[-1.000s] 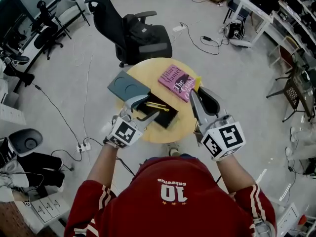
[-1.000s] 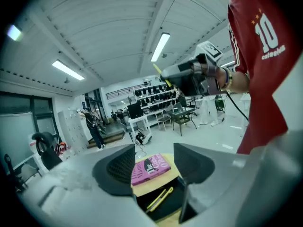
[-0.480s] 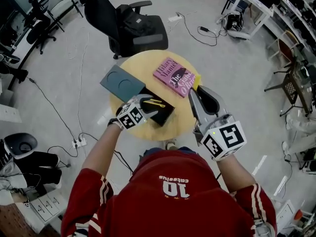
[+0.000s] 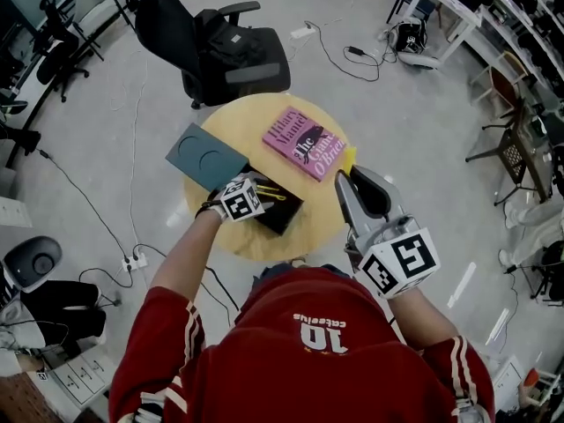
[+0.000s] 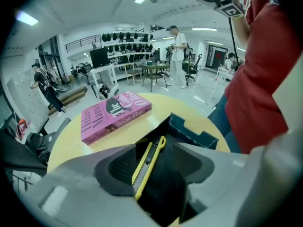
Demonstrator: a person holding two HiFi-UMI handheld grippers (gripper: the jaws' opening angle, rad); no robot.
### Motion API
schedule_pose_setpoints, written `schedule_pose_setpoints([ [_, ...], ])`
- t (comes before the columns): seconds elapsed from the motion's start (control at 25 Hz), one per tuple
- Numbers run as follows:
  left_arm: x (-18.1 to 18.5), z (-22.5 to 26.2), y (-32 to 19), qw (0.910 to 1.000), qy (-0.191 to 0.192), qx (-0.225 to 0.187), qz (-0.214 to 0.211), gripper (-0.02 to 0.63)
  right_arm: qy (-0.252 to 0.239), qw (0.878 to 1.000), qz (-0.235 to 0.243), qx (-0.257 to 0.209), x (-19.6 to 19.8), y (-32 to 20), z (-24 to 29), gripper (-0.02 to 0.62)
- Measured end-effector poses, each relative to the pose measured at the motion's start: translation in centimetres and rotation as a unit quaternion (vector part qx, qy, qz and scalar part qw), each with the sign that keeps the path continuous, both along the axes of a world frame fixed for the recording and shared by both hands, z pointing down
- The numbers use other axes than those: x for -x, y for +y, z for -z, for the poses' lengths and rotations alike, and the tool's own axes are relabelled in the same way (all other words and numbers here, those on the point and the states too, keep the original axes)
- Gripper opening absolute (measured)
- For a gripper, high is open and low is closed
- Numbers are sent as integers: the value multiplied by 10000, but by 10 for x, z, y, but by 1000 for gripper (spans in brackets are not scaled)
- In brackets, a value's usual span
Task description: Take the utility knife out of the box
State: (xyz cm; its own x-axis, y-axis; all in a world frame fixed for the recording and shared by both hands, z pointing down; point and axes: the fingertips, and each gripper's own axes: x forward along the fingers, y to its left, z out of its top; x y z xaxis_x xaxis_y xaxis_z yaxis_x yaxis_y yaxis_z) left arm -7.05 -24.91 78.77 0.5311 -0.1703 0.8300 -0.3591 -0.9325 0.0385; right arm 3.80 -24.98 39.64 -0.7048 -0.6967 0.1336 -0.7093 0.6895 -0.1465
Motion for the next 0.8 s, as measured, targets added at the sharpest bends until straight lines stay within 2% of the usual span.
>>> schedule_pose_setpoints([
  [0.16,0,-22,1,9985,-361,360,-200,255,-9,10000,-49,38,-5,-7,-2,49],
  [0.44,-6,-43,2,9936,-763,789,-271,253,18,9999,-80,129,-14,-15,-9,49],
  [0.56,-7,-45,-2,9929,-854,788,-265,234,16,9998,-95,144,-17,-17,-12,49],
  [0.68,-7,-40,-10,9922,-1064,550,-348,193,-16,9998,-95,177,-18,-18,-14,49],
  [0.8,-6,-47,-4,9892,-1237,611,-498,172,-32,9998,-95,194,-20,-18,-15,49],
])
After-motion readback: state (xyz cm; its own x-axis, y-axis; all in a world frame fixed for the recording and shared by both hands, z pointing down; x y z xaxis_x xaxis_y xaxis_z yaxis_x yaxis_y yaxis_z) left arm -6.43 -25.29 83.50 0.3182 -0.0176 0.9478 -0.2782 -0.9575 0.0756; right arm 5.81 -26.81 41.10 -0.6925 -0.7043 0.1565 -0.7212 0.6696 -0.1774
